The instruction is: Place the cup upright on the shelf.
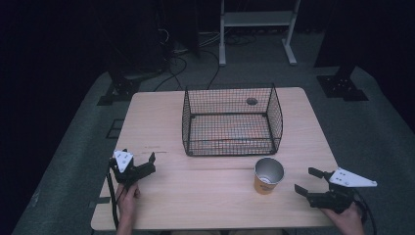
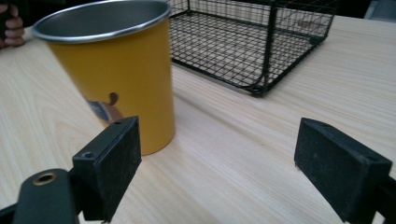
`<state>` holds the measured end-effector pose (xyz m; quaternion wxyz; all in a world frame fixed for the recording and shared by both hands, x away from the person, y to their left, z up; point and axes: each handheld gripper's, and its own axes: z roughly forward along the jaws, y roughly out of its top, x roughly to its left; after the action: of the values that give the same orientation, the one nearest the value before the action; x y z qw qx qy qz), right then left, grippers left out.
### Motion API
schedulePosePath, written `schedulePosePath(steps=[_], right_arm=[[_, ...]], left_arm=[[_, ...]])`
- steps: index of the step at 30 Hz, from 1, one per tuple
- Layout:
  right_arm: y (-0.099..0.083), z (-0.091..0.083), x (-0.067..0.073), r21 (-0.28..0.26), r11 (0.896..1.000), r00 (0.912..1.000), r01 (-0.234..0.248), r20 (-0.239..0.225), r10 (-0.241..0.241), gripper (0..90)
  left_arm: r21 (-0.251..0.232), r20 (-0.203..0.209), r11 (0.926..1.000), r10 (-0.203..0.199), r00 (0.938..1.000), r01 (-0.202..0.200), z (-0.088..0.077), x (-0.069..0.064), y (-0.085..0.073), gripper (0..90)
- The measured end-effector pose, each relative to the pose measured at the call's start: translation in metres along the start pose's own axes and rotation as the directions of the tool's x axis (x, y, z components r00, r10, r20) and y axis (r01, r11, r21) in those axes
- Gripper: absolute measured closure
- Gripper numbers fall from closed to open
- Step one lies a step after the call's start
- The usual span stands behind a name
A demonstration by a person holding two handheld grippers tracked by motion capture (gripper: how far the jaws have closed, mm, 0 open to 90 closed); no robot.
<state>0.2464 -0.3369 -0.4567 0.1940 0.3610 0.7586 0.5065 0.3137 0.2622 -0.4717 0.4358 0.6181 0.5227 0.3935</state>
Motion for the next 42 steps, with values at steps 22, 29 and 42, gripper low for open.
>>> schedulePosePath(steps=[22,29,42], right_arm=[[0.006,0.025,0.035,0.041,0.998,0.9953,0.056,-0.082,-0.052,13.2],[0.011,0.031,0.041,0.046,0.997,0.9923,0.065,-0.108,-0.060,13.3],[0.019,0.047,0.049,0.050,0.996,0.9927,0.073,-0.100,-0.068,10.9]], left_arm=[[-0.001,-0.003,1.0000,0.005,1.0000,-0.005,0.000,0.000,0.000,0.0],[-0.003,-0.003,0.9999,0.012,0.9999,-0.012,0.000,-0.001,0.000,0.0],[-0.004,-0.004,0.9999,0.013,0.9999,-0.013,-0.001,-0.001,0.000,0.0]])
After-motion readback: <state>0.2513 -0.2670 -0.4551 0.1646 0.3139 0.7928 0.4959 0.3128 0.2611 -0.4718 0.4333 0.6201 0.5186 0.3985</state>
